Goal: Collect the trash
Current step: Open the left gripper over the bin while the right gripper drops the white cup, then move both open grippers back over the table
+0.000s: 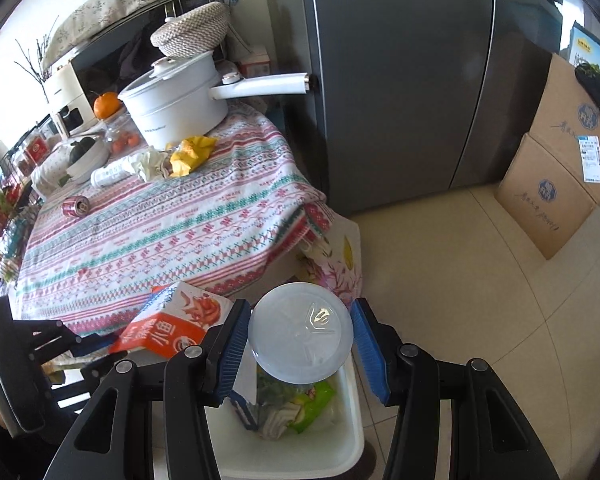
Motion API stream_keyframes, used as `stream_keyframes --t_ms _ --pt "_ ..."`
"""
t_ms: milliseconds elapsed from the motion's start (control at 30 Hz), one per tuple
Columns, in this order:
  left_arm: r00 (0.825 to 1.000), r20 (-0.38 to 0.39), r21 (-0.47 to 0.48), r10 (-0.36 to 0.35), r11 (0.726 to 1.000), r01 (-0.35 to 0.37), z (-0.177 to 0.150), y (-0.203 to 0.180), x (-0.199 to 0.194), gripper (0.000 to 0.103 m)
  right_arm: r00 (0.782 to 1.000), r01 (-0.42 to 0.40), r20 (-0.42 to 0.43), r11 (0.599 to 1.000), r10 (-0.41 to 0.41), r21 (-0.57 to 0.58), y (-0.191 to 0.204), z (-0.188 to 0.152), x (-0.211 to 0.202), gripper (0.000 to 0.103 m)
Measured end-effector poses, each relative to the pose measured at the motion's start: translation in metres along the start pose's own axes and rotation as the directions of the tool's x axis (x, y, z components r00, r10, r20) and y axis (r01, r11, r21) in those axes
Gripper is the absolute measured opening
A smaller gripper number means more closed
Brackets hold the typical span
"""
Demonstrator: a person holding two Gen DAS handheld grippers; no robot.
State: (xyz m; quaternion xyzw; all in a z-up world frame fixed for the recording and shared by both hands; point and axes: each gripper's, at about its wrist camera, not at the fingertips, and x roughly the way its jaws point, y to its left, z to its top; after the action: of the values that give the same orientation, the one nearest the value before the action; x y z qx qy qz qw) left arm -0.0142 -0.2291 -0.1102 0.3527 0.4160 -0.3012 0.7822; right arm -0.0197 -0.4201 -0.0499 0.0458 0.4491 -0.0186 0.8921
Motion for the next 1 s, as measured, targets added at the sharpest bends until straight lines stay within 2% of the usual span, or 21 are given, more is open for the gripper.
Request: stream_keyframes --t_ms 167,233,367,433,733,1000 --pt "0.998 0.011 0.040 -0.061 0.997 0.061 0.005 -0.015 0.002 0.016 1.000 0.004 -0.018 1.000 -0.004 0.001 -0.004 -0.004 0.004 0.053" --pt "0.998 0.012 0.048 -0.064 0.997 0.063 0.006 -0.019 0.001 0.030 1.000 0.007 -0.027 1.000 -0.008 -0.007 -0.003 -0.006 0.005 0.053" --pt "0.998 0.004 0.024 -0.068 0.997 0.068 0.006 -0.016 0.002 0.044 0.999 0.002 -0.043 1.000 -0.002 -0.021 0.001 -0.007 0.008 0.053" --pt "0.998 0.003 0.011 -0.061 0.998 0.061 0.004 -0.013 0.002 0.055 0.999 0.001 -0.053 1.000 -0.002 -0.029 0.004 -0.009 0.011 0.053" --pt "0.999 0.008 -0.053 -0.036 0.998 0.036 -0.005 0.009 -0.004 0.068 0.994 -0.008 -0.107 0.998 0.000 -0.068 0.019 -0.012 0.022 0.053" --pt "1.000 -0.011 -0.126 -0.028 0.992 0.026 -0.015 0.031 -0.007 0.071 0.985 -0.019 -0.175 0.997 0.006 -0.070 0.027 -0.014 0.036 0.053"
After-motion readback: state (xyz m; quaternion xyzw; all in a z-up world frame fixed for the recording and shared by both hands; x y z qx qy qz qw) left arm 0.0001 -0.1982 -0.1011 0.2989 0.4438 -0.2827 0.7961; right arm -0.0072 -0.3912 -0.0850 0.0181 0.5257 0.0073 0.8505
